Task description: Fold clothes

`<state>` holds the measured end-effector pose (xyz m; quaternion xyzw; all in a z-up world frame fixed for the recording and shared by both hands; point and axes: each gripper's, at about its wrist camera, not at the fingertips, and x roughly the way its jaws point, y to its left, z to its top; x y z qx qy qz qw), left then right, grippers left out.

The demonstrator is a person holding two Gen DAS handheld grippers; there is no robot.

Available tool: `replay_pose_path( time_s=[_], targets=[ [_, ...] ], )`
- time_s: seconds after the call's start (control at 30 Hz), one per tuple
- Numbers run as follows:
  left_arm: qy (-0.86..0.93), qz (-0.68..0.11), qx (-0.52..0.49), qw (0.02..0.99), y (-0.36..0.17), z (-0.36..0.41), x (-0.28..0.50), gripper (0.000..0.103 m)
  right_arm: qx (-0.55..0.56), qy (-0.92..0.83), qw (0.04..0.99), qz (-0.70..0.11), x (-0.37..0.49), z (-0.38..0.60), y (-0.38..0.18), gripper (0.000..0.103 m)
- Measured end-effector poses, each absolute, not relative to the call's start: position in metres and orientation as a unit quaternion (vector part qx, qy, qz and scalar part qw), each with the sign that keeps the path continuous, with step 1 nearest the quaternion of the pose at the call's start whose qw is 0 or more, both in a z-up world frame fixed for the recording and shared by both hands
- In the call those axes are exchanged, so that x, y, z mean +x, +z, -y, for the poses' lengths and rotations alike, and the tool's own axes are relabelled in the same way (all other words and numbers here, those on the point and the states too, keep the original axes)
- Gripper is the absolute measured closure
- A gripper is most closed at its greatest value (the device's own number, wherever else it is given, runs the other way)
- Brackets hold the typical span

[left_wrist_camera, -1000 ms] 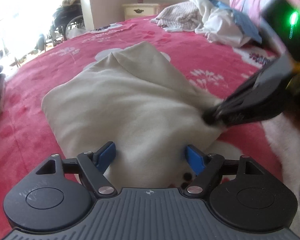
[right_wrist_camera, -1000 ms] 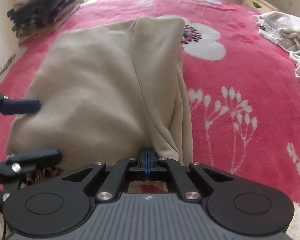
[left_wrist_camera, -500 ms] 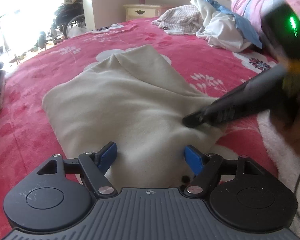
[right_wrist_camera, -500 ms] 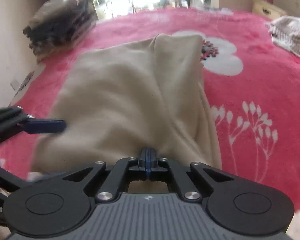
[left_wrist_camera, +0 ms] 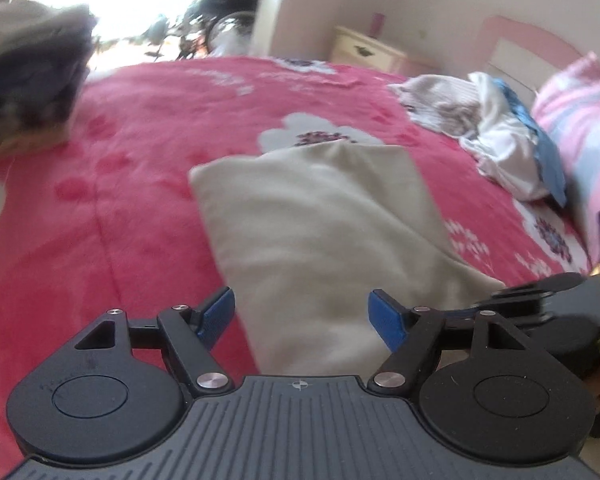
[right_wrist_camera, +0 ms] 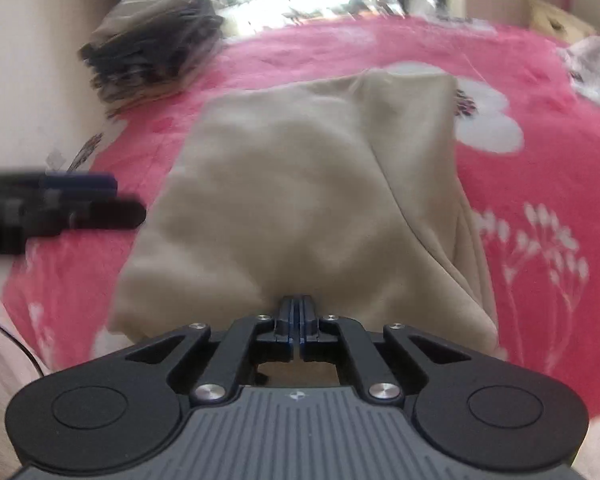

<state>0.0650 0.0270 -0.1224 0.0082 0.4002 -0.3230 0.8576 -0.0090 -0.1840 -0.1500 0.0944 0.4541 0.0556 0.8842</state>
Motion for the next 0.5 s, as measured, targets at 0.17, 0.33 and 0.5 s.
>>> replay_pose_path(
  time_s=[0.17, 0.33, 0.5],
  targets=[
    [-0.297, -0.415, -0.051, 0.859, -0.124, -0.047, 0.077, 0.028, 0.086, 0.056, 0.896, -0.433, -0.016, 0.174, -0.122, 0.097],
    [-0.278, -0.424, -0.093, 0.857, -0.127, -0.06, 0.085, 0.029, 0.04, 0.117, 0.908, -0.399, -0.022, 0.129, -0.104, 0.098],
    [-0.274, -0.417, -0.086, 0.862, -0.127, -0.059, 0.082, 0.029, 0.025, 0.118, 0.875, -0.469, -0.008, 0.115, -0.163, 0.103]
  ],
)
